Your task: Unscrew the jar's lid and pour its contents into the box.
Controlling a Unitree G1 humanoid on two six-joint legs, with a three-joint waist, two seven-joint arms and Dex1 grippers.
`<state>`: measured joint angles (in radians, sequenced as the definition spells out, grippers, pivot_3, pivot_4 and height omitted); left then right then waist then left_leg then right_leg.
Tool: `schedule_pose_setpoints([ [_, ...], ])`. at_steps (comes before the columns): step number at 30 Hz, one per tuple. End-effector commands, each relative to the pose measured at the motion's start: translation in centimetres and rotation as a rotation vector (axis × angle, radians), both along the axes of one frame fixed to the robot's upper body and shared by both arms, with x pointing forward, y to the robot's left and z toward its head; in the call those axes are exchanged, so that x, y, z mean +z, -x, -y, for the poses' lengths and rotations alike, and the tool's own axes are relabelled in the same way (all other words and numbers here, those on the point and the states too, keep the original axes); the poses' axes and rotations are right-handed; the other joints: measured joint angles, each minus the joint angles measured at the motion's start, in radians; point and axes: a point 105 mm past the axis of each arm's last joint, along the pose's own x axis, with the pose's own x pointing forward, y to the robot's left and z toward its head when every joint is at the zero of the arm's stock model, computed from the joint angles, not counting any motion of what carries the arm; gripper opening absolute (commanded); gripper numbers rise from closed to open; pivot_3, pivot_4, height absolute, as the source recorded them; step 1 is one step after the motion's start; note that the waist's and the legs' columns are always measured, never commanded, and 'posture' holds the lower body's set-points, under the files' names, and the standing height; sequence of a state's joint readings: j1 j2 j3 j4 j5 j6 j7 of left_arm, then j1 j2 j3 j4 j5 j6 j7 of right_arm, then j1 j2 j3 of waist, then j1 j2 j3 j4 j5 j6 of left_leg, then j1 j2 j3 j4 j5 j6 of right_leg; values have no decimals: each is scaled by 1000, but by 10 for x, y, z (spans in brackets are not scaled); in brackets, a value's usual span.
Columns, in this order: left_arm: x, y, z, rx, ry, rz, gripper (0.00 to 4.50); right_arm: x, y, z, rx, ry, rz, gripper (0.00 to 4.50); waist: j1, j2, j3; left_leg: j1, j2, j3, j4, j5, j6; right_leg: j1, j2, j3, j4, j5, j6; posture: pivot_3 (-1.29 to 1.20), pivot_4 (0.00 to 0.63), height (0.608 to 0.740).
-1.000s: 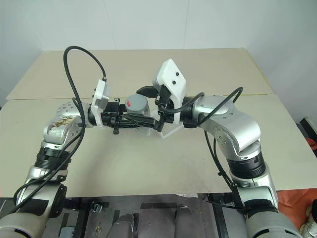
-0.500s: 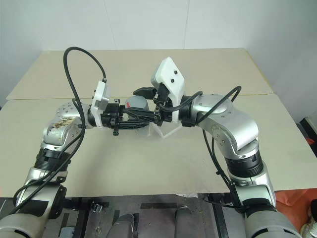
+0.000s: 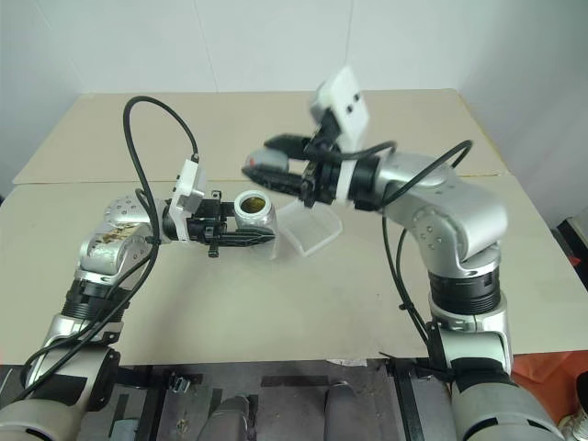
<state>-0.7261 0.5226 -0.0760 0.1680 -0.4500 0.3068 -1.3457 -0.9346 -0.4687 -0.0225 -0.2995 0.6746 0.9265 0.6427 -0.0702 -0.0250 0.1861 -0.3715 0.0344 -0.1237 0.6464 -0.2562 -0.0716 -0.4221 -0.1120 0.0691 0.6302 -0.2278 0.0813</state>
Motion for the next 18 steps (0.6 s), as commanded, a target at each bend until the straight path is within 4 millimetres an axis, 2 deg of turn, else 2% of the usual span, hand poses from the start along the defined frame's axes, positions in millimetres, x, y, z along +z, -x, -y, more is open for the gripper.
schedule_pose_setpoints([
  [1, 10, 2, 0, 0, 5, 49, 1913, 17, -3, 21, -89, -43, 65, 2715, 0, 0, 0, 0, 0, 0, 0, 0, 0, 0, 0, 0, 0, 0, 0, 0, 150, 740],
  [4, 16, -3, -4, 43, 37, 57, 1913, 4, -17, 47, -244, -22, 71, 2715, 1, 0, 0, 0, 0, 0, 0, 0, 0, 0, 0, 0, 0, 0, 0, 0, 150, 740],
  [6, 23, -8, -9, 87, 69, 61, 1913, -23, -33, 77, -415, 0, 23, 2715, 4, 0, 0, 0, 0, 0, 0, 0, 0, 0, 0, 0, 0, 0, 0, 0, 150, 740],
  [9, 27, -13, -17, 142, 87, 76, 1913, -64, -42, 110, -603, 59, -23, 2715, 4, 0, 0, -1, 0, 0, 0, 0, 0, 0, 0, 0, -1, 0, 0, 0, 150, 740],
  [13, 32, -18, -20, 194, 120, 81, 1913, -111, -48, 131, -779, 104, -72, 2715, -4, 0, 0, 0, 0, 1, 0, 0, 0, 0, 0, 0, -1, 0, 0, 0, 150, 740],
  [15, 31, -17, -20, 199, 117, 79, 1913, -133, -51, 136, -858, 135, -100, 2715, -8, 0, 0, 1, 0, 1, 0, 0, 0, 0, 0, 1, 0, 0, 0, 0, 150, 740],
  [18, 29, -17, -20, 203, 112, 78, 1913, -155, -53, 138, -921, 159, -142, 2715, -9, 0, 0, 2, 0, 1, 0, 0, 0, 0, 0, 1, 0, 0, 0, 0, 150, 740],
])
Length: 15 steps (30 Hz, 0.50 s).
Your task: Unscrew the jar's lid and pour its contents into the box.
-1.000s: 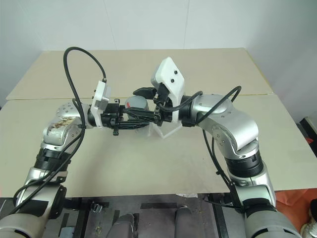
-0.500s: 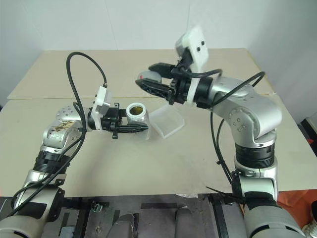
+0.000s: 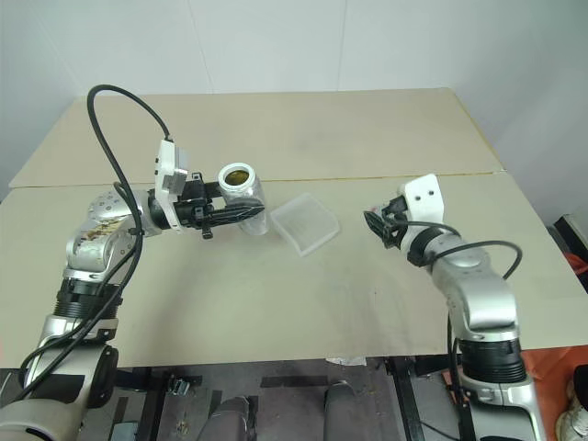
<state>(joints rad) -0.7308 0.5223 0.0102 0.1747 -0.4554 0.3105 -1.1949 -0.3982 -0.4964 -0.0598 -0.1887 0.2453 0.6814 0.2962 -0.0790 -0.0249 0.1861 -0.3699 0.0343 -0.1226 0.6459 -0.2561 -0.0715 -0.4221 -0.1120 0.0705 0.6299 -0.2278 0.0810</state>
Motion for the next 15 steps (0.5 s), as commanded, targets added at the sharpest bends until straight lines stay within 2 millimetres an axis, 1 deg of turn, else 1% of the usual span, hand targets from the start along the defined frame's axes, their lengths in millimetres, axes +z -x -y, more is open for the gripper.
schedule_pose_setpoints([
  [1, 10, 2, -1, 10, 12, 39, 1913, -6, -2, 1, -68, 26, 28, 2715, 1, 0, 0, 0, 0, 0, 0, 0, 0, 0, 0, 0, 0, 0, 0, 0, 150, 740],
  [5, 12, -2, 2, 39, 25, 55, 1913, -26, 0, -1, -82, 40, -25, 2715, 9, 0, 0, -1, 0, 0, 0, 0, 0, 0, 0, 0, -1, 0, 0, 0, 150, 740],
  [6, 13, -3, 2, 43, 27, 63, 1913, -28, 1, 1, -85, 39, -42, 3451, 9, 0, 0, -1, 0, 0, 0, 0, 0, 0, 0, 0, -1, 0, 0, 0, 150, 740],
  [7, 14, -3, 3, 49, 30, 72, 1913, -28, 1, 3, -83, 38, -47, 3682, 10, 0, 0, -1, 0, 0, 0, 0, 0, 0, 0, 0, -1, 0, 0, 0, 150, 740],
  [9, 15, -7, 5, 87, 26, 103, 1913, -20, 3, 7, -68, 39, -39, 4331, 10, 0, 0, -1, 0, 0, 0, 0, 0, 1, 0, 0, -1, 0, 0, 0, 150, 740],
  [10, 16, -11, 6, 113, 24, 129, 1913, -13, 4, 9, -58, 35, -28, 4451, 10, 0, 0, -1, 0, 0, 0, 0, 0, 1, 0, 0, -1, 0, 0, 0, 150, 740],
  [12, 19, -22, 9, 204, 13, 190, 1913, 3, 8, 7, 0, 12, -24, 4451, 13, 0, 0, -1, 0, 0, 0, 0, 0, 1, 0, 0, -1, 0, 0, 0, 150, 740],
  [15, 19, -45, 16, 375, -109, 391, 1913, 34, 20, -6, 147, -65, -27, 4451, 16, 0, 0, 0, 0, 0, 0, 0, 0, 1, 0, -1, -1, 0, 0, 0, 150, 740],
])
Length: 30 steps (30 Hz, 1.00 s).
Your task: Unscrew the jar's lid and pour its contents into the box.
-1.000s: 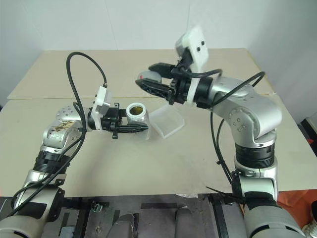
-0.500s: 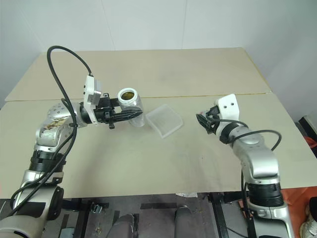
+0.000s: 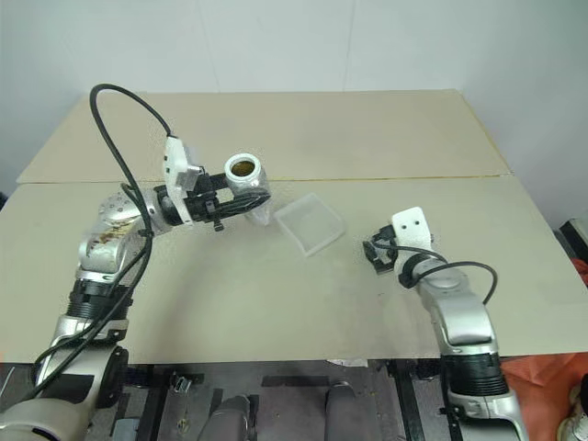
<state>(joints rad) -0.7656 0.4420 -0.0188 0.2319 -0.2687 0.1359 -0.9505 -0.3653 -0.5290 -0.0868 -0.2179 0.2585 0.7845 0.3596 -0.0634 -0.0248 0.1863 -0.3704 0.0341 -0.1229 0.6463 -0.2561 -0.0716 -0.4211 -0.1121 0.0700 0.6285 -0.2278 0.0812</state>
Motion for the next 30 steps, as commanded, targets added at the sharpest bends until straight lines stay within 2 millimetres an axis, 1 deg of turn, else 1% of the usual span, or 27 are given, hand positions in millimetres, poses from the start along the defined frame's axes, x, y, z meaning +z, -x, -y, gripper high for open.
schedule_pose_setpoints([
  [1, 13, -22, 10, 189, -156, 277, 1913, 55, 15, -20, 171, -102, 71, 4451, -1, 0, 0, 0, 0, 0, 0, 0, 0, 0, 0, 0, 0, 0, 0, 0, 150, 740],
  [3, 12, -35, 17, 270, -301, 461, 1913, 60, 20, -32, 256, -107, 8, 4451, -1, 0, 0, 1, 0, 0, 0, 0, 0, 1, 0, 0, 0, 0, 0, 0, 150, 740],
  [5, 10, -45, 29, 309, -532, 741, 1913, 65, 26, -44, 343, -118, -31, 4451, 2, 0, 0, 1, 0, 0, 0, 0, 0, 1, 0, 0, -1, 0, 0, 0, 150, 740],
  [6, 9, -48, 34, 312, -613, 859, 1913, 67, 28, -48, 372, -120, -48, 4451, 6, 0, 0, 0, 0, 0, 0, 0, 0, 1, 0, 0, -1, 0, 0, 0, 150, 740],
  [8, 10, -56, 46, 315, -794, 1152, 1913, 70, 31, -54, 418, -99, -68, 4451, 14, -1, 0, -1, -1, 0, 0, 0, 0, 1, 0, 0, -2, 0, 1, 0, 150, 740],
  [10, 11, -59, 59, 279, -893, 1378, 1913, 73, 32, -59, 455, -81, -82, 4451, 21, -1, 0, -2, -2, 0, 0, 0, 0, 0, -1, 0, -3, 1, 2, 0, 150, 740],
  [13, 9, -59, 78, 202, -958, 1586, 1913, 78, 35, -65, 497, -64, -87, 4451, 28, -1, 0, -5, -2, 0, 1, 0, 0, -1, -1, 0, -2, 1, 3, 0, 150, 740],
  [16, 0, -56, 91, 118, -1007, 1742, 1913, 83, 36, -68, 516, -66, -73, 4451, 38, -1, 0, -7, -2, 0, 1, 0, 0, -2, -1, -1, -1, 2, 4, 0, 150, 740],
  [19, -6, -57, 97, 83, -1068, 1841, 1913, 90, 37, -70, 519, -84, -48, 4451, 39, -1, 0, -10, -2, 0, 1, 0, 0, -5, -1, -1, 0, 2, 4, 0, 150, 740],
  [22, -5, -62, 96, 97, -1124, 1839, 1913, 94, 39, -71, 526, -102, -27, 4451, 39, -1, 1, -11, -2, 0, 1, 1, -1, -6, -1, -1, 0, 2, 4, 0, 150, 740],
  [26, -1, -59, 102, 97, -1091, 1842, 1913, 92, 43, -71, 521, -105, -16, 4451, 46, -1, 1, -11, -2, 0, 1, 1, -1, -6, -1, -1, 0, 2, 4, 0, 150, 740],
  [30, -2, -59, 102, 100, -1067, 1816, 1913, 92, 45, -71, 519, -107, -11, 4451, 49, -1, 1, -11, -2, 0, 1, 1, -2, -6, -2, -1, 0, 2, 4, 0, 150, 740],
])
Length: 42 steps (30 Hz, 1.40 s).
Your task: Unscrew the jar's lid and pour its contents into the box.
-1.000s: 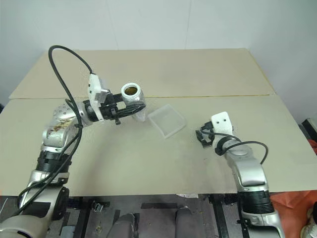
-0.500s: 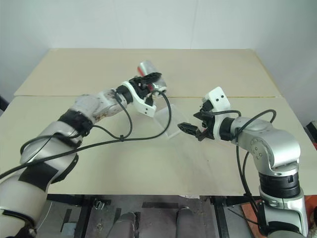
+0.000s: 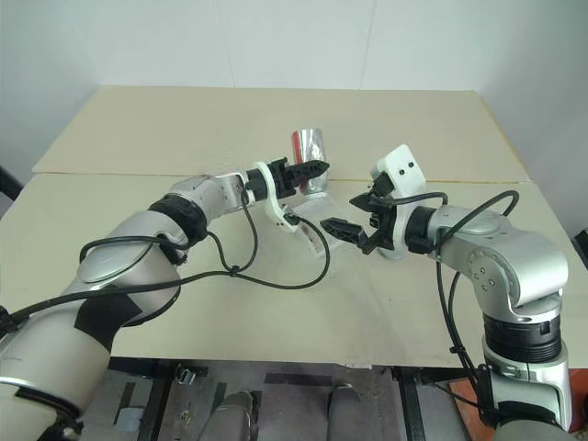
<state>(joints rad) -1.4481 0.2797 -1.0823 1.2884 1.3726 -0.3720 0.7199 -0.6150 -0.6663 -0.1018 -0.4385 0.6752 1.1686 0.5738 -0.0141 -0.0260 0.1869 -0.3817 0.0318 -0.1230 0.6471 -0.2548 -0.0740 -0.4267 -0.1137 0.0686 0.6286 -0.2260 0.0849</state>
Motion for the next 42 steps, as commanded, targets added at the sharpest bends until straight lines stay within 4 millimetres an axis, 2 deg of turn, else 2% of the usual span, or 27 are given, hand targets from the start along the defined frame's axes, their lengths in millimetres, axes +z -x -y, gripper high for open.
schedule_pose_setpoints([
  [1, 16, 2, 5, -26, 56, 8, 1913, 14, 5, 2, -2, -19, 59, 4451, 0, 0, 0, 0, 0, 0, 0, 2, -3, 0, 0, 0, 0, 0, 0, 0, 150, 740],
  [5, 25, -1, -4, 8, 185, -79, 1913, 15, 4, 2, -6, -15, 65, 4451, -1, 0, 0, 0, 0, 0, 0, 2, -3, 0, 0, 0, 0, 0, 0, 0, 150, 740],
  [10, 47, -2, -31, 28, 555, -371, 1913, 19, 6, 2, 8, -7, 114, 4451, -7, 0, 0, 0, 0, 0, 0, 2, -4, 0, 0, 0, 0, 0, 0, 0, 150, 740],
  [12, 51, -4, -45, 44, 759, -569, 1913, 21, 6, 4, 15, -2, 138, 4451, -8, 0, 0, 1, 0, 0, 0, 2, -4, 0, 0, 0, 0, 0, 0, 0, 150, 740],
  [15, 47, -17, -74, 89, 1135, -966, 1913, 24, 7, 6, 28, 10, 165, 4451, -9, 1, 0, 1, 0, 0, 0, 3, -5, 0, -1, 0, 1, 0, 0, 0, 150, 740],
  [19, 41, -15, -100, 40, 1401, -1350, 1913, 23, 9, 6, 45, 24, 178, 4451, -21, 1, 0, 0, 0, 0, 2, 3, -5, 1, -1, -1, 1, 0, 0, 0, 150, 740],
  [23, 27, 2, -120, -15, 1546, -1624, 1913, 21, 11, 5, 55, 27, 181, 4451, -44, 1, 0, 0, 0, -1, 4, 2, -4, 1, -1, -1, 2, 0, 0, 0, 150, 740],
  [26, 15, 13, -125, -5, 1594, -1696, 1913, 20, 11, 5, 60, 27, 181, 4451, -58, 1, -1, 2, 0, -1, 4, 2, -3, 3, -1, -1, 3, 0, 0, 0, 150, 740],
  [30, -19, 31, -130, 36, 1610, -1705, 1913, 18, 10, 5, 57, 28, 177, 4451, -61, 2, -1, 7, 1, -1, 4, 1, -2, 6, 0, 0, 2, 0, 0, 0, 150, 740],
  [41, -62, 44, -128, 99, 1662, -1736, 1913, 16, 14, 1, 79, 30, 166, 4451, -51, 1, -1, 7, 0, -1, 4, 1, -1, 6, 0, 0, 1, 0, -1, 0, 150, 740],
  [42, -65, 45, -128, 103, 1659, -1743, 2635, 16, 14, 0, 80, 31, 166, 4500, -51, 1, -1, 7, 0, -1, 4, 1, -1, 6, 0, 0, 1, 0, -1, 0, 150, 740],
])
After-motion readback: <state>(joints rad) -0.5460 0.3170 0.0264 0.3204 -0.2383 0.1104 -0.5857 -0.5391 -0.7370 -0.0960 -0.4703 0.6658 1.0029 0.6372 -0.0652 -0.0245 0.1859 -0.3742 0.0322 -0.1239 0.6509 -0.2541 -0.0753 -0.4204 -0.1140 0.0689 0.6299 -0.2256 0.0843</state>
